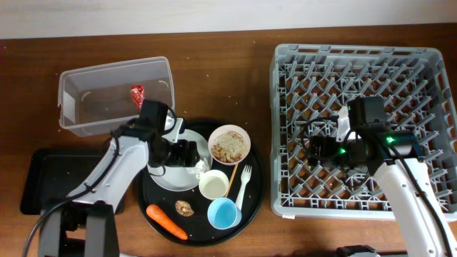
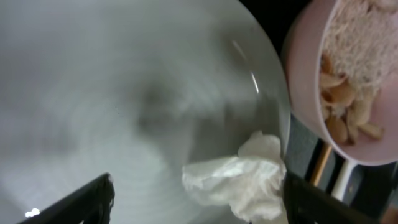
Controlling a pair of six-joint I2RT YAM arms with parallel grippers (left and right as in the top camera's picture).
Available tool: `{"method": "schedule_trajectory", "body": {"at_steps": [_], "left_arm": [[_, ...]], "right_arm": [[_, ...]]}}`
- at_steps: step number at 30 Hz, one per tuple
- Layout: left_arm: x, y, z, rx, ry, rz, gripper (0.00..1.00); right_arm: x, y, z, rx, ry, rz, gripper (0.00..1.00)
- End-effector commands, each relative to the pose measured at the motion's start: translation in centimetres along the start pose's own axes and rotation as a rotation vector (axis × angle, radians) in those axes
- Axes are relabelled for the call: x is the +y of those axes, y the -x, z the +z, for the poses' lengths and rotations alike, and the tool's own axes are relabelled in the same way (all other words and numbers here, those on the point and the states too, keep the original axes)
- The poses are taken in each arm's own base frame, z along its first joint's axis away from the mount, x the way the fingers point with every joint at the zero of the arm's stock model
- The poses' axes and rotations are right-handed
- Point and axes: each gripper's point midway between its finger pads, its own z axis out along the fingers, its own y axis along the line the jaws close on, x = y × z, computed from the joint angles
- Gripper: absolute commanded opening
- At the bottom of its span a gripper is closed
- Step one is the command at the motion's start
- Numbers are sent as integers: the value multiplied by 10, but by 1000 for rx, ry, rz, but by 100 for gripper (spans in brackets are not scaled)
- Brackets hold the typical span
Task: Sort waste into correct bins and load items into the dishwasher rack
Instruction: 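Carry the wrapper to the clear bin and release it, then grasp the white tissue on the plate with left gripper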
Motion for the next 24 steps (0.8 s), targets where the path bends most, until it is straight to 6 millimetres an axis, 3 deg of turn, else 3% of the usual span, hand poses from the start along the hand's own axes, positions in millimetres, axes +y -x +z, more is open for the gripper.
{"method": "schedule_trajectory", "body": {"at_steps": [1,7,10,15,19,24], "left_arm": [[-8,-6,11,-25,-67,7,81],[-21,-5,22,-56,-82,69,58],[-23,-6,23,-53,-67,81,28],[-21,-6,23,-53,-57,79,2],[-11,6,14,-80,15,77,1],[-9,37,-32,-156,80,67,1]], "right_arm": [[1,5,-4,-20,-7,-14,98],[1,5,-4,-20,-7,-14,98],[1,5,-4,-20,-7,-14,98],[1,5,-4,-20,-7,-14,98],[1,5,-4,-20,-7,-14,98],[1,5,-4,-20,-7,-14,98]]}}
